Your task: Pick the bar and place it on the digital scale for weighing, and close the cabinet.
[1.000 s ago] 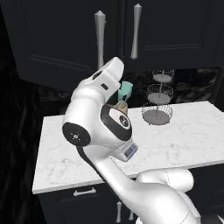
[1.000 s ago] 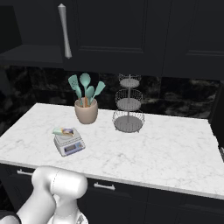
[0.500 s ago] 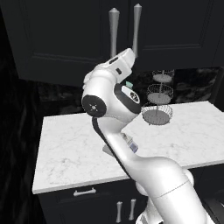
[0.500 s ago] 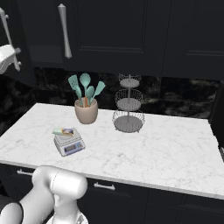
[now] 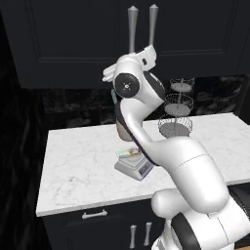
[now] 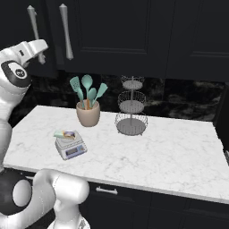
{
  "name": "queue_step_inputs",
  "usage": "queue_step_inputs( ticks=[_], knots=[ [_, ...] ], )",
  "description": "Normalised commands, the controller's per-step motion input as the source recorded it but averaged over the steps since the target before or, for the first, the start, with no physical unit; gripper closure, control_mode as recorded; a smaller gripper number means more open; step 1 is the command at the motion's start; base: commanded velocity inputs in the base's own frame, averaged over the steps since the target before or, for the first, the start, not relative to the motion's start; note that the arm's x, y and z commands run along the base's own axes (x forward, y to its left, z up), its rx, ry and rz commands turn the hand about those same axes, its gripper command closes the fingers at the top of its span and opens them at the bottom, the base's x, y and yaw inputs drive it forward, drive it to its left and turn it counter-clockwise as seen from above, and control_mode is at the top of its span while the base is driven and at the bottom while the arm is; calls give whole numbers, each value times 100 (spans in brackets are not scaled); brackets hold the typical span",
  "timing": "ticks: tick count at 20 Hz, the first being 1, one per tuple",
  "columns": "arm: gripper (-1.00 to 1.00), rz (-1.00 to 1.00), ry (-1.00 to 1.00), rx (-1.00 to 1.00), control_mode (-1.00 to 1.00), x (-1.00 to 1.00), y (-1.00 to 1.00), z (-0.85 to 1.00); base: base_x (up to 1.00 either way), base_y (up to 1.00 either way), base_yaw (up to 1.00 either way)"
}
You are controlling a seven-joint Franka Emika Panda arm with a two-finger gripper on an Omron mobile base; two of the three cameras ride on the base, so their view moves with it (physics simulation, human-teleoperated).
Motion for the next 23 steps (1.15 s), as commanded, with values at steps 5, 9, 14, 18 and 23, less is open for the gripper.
queue_step_inputs(
  ticks=[5, 9, 14, 18, 23],
  knots=[
    [-100, 7, 0, 2, -100, 100, -28, -33, 0, 0, 0],
    [-100, 3, -8, 0, -100, 100, -6, -59, 0, 0, 0],
    [-100, 0, -16, 0, -100, 100, 2, -57, 0, 0, 0],
    [-100, 0, -10, 0, -100, 100, -4, -60, 0, 0, 0],
    [-100, 0, 31, 14, -100, 77, -53, -51, 0, 0, 0]
  ],
)
